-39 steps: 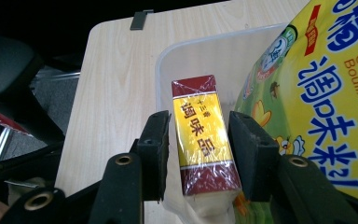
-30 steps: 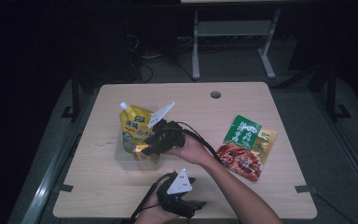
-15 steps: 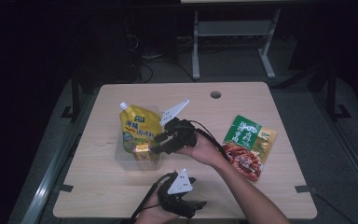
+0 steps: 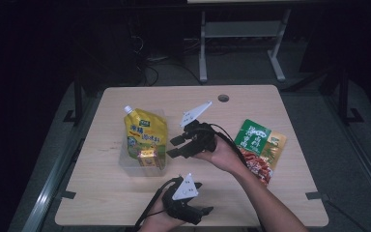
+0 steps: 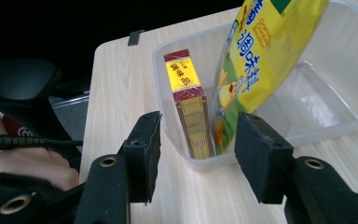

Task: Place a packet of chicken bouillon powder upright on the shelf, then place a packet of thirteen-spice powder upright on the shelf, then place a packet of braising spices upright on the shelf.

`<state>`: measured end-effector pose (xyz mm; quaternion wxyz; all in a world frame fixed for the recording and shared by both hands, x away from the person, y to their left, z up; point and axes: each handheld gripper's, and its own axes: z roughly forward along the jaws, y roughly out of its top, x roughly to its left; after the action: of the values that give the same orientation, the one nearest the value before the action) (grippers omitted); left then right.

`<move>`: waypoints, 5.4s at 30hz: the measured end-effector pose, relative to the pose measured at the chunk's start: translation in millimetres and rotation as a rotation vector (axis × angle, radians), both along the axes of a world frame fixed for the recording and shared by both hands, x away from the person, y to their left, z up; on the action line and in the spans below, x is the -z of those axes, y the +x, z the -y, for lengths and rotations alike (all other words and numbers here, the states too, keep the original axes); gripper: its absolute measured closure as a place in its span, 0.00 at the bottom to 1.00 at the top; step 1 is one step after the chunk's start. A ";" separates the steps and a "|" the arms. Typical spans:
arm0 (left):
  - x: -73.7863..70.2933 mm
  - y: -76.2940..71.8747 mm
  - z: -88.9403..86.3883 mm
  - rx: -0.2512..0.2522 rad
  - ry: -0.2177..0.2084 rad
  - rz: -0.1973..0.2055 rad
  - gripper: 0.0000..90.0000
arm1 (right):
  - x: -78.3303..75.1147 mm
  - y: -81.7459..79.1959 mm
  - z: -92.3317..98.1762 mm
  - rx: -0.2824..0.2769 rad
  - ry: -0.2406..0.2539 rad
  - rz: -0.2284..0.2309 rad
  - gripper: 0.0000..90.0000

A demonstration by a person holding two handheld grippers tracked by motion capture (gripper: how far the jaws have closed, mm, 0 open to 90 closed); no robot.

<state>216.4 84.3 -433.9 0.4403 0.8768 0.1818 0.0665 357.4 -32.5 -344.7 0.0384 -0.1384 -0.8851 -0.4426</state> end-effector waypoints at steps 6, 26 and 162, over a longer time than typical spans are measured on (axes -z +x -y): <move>0.0 0.8 -0.2 0.001 0.007 0.002 0.25 | -1.3 -0.5 11.8 0.020 0.002 -0.007 0.53; -3.0 4.8 -0.4 -0.003 -0.007 0.010 0.25 | -0.2 -0.4 64.9 0.122 0.007 -0.036 0.46; 24.7 125.4 126.7 -0.044 0.183 -0.075 0.89 | 91.0 8.2 301.4 0.941 -0.158 -0.307 0.35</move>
<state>341.8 -42.4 -458.5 0.3496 0.9109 0.2108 0.0595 365.6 -333.9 -435.7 -0.0464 -0.5888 -0.7417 -0.3179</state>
